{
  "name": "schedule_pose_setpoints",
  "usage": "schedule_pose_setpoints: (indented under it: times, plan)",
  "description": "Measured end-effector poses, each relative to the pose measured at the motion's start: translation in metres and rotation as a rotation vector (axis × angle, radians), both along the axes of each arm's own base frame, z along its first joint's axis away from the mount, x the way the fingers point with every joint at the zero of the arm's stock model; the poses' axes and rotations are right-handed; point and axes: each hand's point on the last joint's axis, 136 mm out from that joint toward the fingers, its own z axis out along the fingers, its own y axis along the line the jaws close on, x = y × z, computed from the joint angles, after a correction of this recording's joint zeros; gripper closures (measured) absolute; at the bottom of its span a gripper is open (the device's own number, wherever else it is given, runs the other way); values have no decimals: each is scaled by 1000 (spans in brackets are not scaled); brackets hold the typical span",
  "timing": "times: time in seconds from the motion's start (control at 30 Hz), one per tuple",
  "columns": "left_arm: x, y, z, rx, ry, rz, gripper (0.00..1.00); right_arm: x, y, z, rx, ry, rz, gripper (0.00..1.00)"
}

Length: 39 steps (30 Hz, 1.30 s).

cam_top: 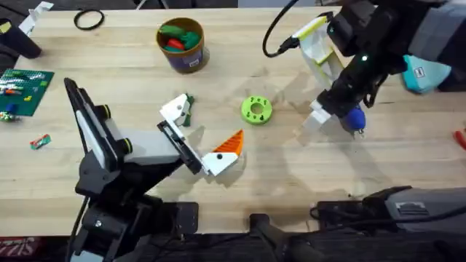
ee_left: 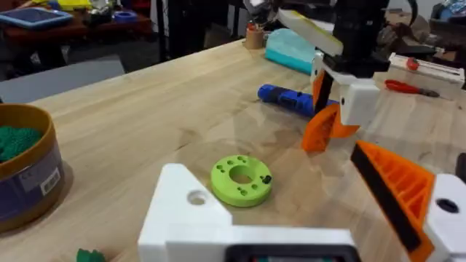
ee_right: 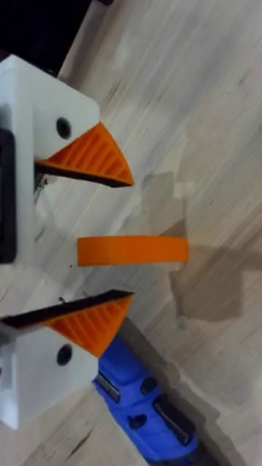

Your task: Pick up the gripper from the table and insert it into the empty holder that is missing its gripper. Then pick up a screw, insert it into the mounting hole, and use the screwdriver to tighten it. Finally, clean up the table by picking up the vegetable and placing it into the bucket.

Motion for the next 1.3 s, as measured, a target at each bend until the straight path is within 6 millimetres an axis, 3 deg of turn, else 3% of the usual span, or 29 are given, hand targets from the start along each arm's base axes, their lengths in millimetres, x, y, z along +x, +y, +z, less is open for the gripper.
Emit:
schedule_pose_setpoints:
  times: [0.13,0.3,0.43,0.6,0.93,1.2,1.3]
  plan:
    - [0,0,0,0,0,0,10,0,0,-3,-3,10,3,164]
    - [0,0,0,0,0,0,10,0,0,-3,-3,10,8,368]
    - [0,0,0,0,0,0,10,1,0,-3,-3,9,11,679]
    - [0,0,0,0,0,0,10,2,0,-3,-5,4,13,973]
    - [0,0,0,0,0,0,10,-3,-1,3,-11,20,-39,994]
    - [0,0,0,0,0,0,10,12,3,69,46,-138,-227,994]
    - [0,0,0,0,0,0,10,13,4,83,71,-184,-287,994]
